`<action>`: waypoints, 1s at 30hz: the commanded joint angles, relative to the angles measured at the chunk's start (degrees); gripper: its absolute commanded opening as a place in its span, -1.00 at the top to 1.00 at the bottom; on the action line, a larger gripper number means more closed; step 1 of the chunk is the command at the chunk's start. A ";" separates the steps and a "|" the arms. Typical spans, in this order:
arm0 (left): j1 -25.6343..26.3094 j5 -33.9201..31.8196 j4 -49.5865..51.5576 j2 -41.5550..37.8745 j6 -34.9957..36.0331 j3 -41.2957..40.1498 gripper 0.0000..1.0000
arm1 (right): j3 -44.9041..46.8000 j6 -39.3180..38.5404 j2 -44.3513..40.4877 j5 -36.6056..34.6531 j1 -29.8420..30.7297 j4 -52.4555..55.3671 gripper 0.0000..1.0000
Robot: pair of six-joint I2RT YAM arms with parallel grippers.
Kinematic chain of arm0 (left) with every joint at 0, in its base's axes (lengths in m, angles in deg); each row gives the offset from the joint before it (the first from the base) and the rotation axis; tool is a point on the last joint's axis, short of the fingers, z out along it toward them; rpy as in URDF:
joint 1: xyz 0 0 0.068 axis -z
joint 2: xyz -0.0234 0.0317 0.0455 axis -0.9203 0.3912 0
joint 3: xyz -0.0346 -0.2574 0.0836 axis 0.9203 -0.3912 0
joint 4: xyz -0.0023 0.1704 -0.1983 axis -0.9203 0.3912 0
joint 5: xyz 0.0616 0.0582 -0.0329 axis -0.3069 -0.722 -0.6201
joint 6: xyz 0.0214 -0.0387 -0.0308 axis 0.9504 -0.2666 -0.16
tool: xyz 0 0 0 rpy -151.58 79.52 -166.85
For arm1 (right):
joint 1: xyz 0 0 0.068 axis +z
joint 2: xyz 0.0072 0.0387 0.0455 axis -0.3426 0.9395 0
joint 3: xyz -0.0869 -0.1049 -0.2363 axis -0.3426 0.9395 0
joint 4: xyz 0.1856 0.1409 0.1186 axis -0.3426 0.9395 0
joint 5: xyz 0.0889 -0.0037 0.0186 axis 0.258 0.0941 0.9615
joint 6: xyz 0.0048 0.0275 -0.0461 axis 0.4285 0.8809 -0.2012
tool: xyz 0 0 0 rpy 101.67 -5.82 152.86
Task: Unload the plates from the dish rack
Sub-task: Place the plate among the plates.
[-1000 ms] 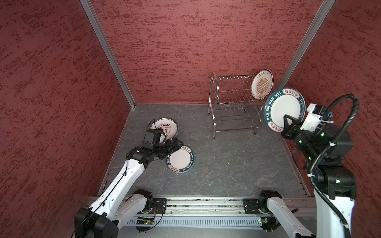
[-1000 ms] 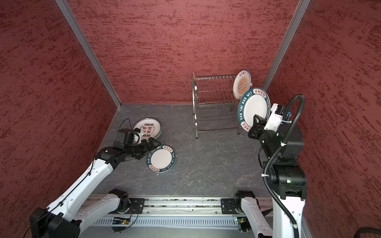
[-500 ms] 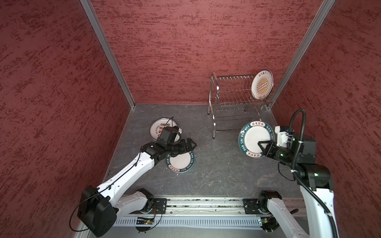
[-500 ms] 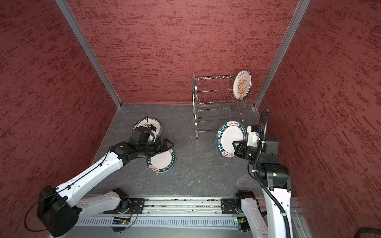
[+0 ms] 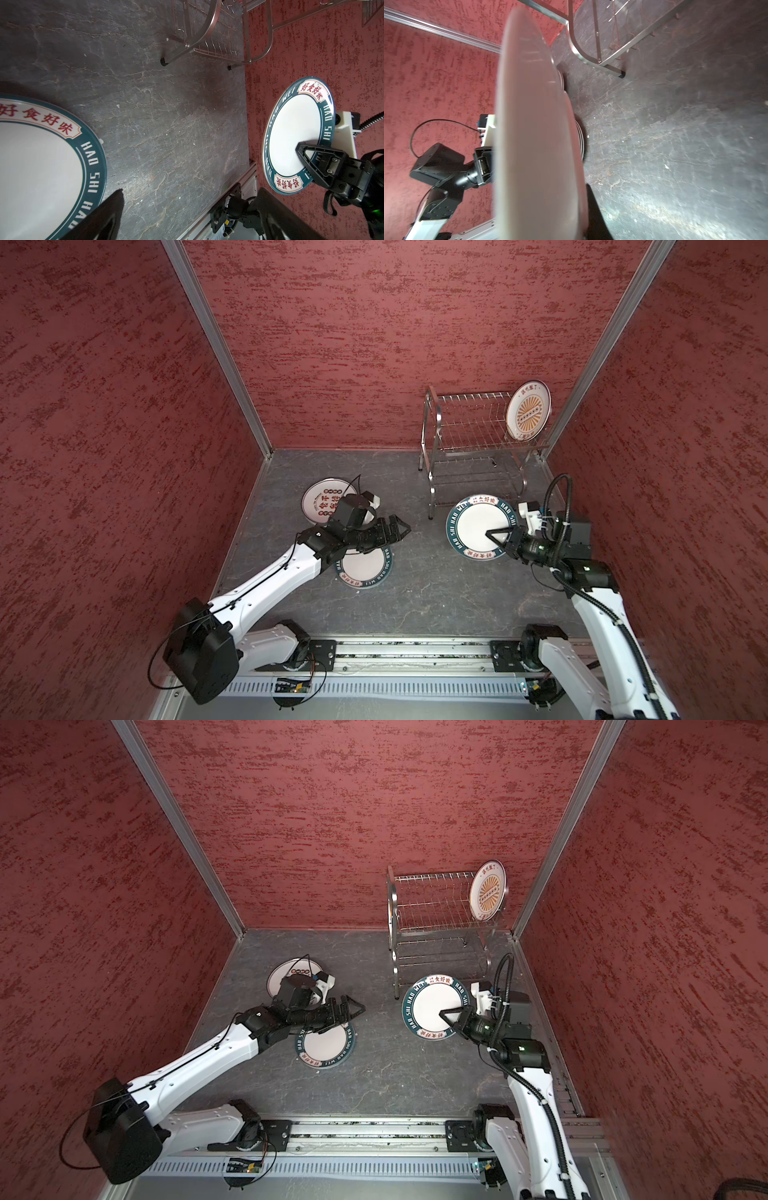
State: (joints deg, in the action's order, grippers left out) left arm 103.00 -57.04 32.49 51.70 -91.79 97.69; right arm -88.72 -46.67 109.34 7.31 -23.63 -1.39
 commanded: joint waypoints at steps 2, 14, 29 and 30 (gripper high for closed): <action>1.76 2.57 -5.49 1.86 -0.42 1.76 -0.99 | 2.24 7.24 1.92 6.69 0.57 -16.10 0.97; 2.27 8.04 -15.38 8.62 -3.34 4.08 -0.99 | 3.76 11.56 8.87 6.02 5.70 -27.03 0.94; 2.07 10.76 -21.00 11.16 -5.36 4.06 -0.37 | 3.20 16.81 16.64 2.68 15.31 -37.79 0.92; 1.87 10.92 -21.52 11.10 -5.57 3.78 -0.31 | 3.00 16.77 16.84 2.56 15.52 -37.96 0.92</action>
State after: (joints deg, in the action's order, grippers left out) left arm 105.01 -47.23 13.37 62.13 -97.16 100.62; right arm -84.76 -31.22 126.21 10.79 -9.03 -33.65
